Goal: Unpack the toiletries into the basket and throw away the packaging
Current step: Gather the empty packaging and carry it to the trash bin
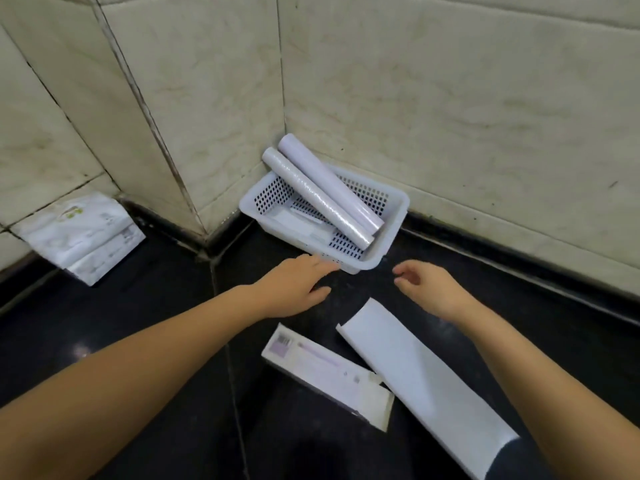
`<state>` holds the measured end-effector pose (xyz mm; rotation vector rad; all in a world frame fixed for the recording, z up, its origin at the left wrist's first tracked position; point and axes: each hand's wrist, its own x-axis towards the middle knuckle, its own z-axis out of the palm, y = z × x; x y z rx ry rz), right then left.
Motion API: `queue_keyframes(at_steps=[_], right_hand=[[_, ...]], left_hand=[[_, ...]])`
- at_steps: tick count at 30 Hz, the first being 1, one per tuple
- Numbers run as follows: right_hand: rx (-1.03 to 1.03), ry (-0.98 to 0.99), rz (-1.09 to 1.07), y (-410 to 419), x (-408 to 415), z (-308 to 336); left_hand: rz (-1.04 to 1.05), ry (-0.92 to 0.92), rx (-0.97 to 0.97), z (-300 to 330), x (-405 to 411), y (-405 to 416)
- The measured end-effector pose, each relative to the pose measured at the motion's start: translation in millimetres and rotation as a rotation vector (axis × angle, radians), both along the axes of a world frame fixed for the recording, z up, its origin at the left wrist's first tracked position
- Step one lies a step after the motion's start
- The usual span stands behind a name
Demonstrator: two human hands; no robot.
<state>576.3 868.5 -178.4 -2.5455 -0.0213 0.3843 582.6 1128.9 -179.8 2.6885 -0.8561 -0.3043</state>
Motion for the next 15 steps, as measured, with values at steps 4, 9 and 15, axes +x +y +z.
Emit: queue_keyframes(at_steps=[4, 9, 15], right_hand=[[-0.305, 0.392, 0.030, -23, -55, -41], [-0.123, 0.411, -0.169, -21, -103, -62], [0.098, 0.363, -0.157, 12, -117, -12]], left_hand=[[-0.080, 0.303, 0.150, -30, -51, 9], [-0.144, 0.042, 0.344, -63, -104, 33], [0.178, 0.169, 0.322, -49, -121, 80]])
